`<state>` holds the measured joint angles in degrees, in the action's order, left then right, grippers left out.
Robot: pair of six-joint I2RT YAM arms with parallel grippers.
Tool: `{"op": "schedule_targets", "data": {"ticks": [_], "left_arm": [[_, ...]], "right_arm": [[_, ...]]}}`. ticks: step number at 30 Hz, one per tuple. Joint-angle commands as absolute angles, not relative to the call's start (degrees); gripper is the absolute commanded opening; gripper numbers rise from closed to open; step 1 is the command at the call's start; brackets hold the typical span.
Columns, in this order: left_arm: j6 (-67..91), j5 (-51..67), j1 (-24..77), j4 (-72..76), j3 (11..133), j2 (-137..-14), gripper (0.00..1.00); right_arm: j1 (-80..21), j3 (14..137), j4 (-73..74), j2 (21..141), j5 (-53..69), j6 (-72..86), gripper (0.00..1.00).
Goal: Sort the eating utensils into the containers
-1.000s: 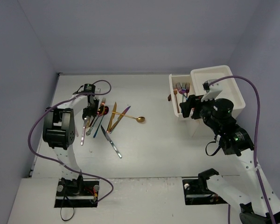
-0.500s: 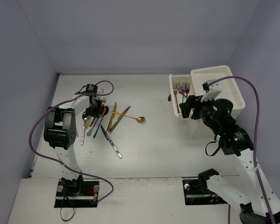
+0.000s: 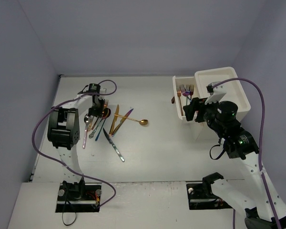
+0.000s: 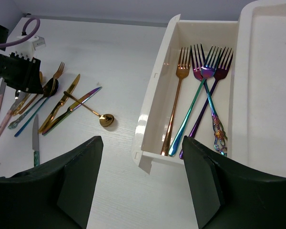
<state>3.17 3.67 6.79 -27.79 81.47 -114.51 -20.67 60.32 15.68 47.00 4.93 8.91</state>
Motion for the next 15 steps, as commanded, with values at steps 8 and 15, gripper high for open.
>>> {"op": "schedule_targets", "data": {"ticks": [8, 15], "left_arm": [[4.35, 7.47, 8.09, -29.53, 86.22, -119.79, 0.0], [6.12, 7.66, 9.05, -29.36, 89.09, -114.15, 0.0]], "right_arm": [[-20.74, 60.03, 12.13, 47.59, 5.54, 8.96, 0.65], [-20.74, 60.29, 12.13, 47.99, 5.62, 9.14, 0.65]]}}
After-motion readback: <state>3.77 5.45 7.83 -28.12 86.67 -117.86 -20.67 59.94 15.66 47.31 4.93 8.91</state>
